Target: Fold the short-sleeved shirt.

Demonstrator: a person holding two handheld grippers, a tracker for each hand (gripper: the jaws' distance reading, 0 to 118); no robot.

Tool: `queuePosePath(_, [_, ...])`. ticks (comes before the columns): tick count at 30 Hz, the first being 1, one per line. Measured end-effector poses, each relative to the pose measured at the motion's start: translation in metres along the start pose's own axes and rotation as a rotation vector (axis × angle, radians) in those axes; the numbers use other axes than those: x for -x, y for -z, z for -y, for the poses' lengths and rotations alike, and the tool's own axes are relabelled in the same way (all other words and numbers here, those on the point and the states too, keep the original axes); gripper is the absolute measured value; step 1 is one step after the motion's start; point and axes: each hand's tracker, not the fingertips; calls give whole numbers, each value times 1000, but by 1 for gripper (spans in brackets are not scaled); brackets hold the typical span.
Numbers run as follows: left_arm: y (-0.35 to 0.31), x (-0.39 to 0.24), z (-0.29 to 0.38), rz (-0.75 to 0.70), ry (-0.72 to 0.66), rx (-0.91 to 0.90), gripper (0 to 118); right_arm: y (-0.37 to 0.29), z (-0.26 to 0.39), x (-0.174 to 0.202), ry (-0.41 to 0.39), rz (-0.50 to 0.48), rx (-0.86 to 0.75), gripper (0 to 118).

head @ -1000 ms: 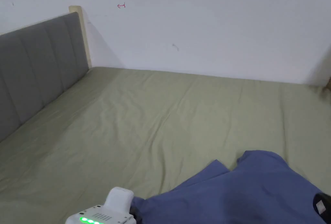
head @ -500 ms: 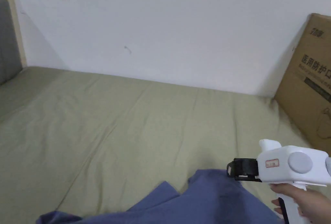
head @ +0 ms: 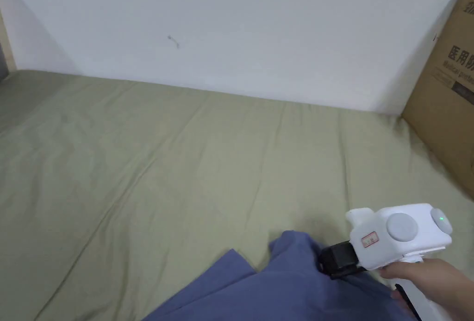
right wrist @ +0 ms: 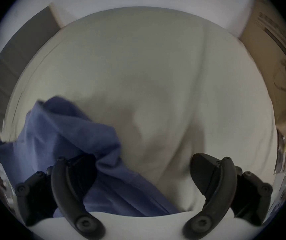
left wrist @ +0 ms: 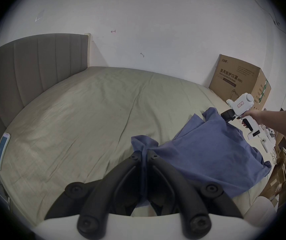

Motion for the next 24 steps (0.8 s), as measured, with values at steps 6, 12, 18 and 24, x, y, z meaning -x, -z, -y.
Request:
queuePosePath(6, [-6,-2,-1,1,-44,1,5,-25,7,0,89,83,-113,2])
queuePosePath(12, [-28,-8,-13,-9,-9,9,5,-112,52,5,210,-63,-348,2])
queuePosePath(18, [-67,-24,-50,35,35,-71,5,-237,117,24,264,-80,-599,2])
queuePosePath(24, [-96,-47,-126,70,107,-148,5,-345,158,30,256,14,-794,2])
